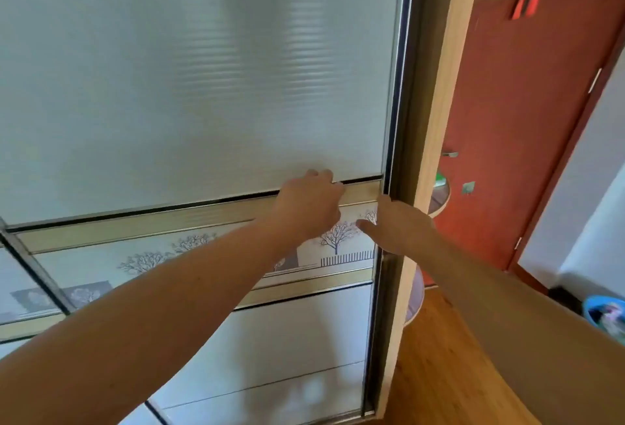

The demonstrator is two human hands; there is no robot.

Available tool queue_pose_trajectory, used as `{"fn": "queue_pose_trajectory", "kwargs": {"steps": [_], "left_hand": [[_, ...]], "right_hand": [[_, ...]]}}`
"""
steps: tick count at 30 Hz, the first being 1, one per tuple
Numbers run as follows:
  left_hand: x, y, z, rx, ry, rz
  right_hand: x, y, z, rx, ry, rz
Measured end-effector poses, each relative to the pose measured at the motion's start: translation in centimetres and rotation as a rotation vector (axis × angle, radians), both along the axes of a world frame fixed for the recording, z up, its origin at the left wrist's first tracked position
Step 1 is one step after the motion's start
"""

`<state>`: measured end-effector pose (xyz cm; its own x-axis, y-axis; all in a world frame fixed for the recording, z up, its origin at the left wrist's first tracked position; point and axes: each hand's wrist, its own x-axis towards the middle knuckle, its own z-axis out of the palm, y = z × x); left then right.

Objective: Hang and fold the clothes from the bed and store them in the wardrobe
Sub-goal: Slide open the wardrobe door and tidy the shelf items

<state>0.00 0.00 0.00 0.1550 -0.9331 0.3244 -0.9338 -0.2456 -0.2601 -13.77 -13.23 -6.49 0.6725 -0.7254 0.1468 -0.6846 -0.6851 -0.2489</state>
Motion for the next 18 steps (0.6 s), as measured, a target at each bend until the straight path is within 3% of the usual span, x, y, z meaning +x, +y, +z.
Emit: {"fn": "queue_pose_trajectory", "kwargs": {"steps": [3, 7, 13, 18], "left_hand": [[-0.5, -2.1, 2.0, -0.138, -0.216, -0.165], [-0.7, -5.0, 5.9, -0.275, -0.417, -0.324], [0.1, -7.8, 10.4, -0.21, -0.742, -0.271], [1.9, -8.0, 11.2, -0.182, -0.756, -0.219]], "right_hand": [[-0.1, -0.5, -0.5, -0.024, -0.045, -0.131], [0.9, -1.4, -0.5, -0.003, -0.031, -0.146], [2.2, -2.6, -0.2, 0.196, -0.186, -0.152], [2.5, -2.1, -0.8, -0.094, 0.058, -0.179]]}}
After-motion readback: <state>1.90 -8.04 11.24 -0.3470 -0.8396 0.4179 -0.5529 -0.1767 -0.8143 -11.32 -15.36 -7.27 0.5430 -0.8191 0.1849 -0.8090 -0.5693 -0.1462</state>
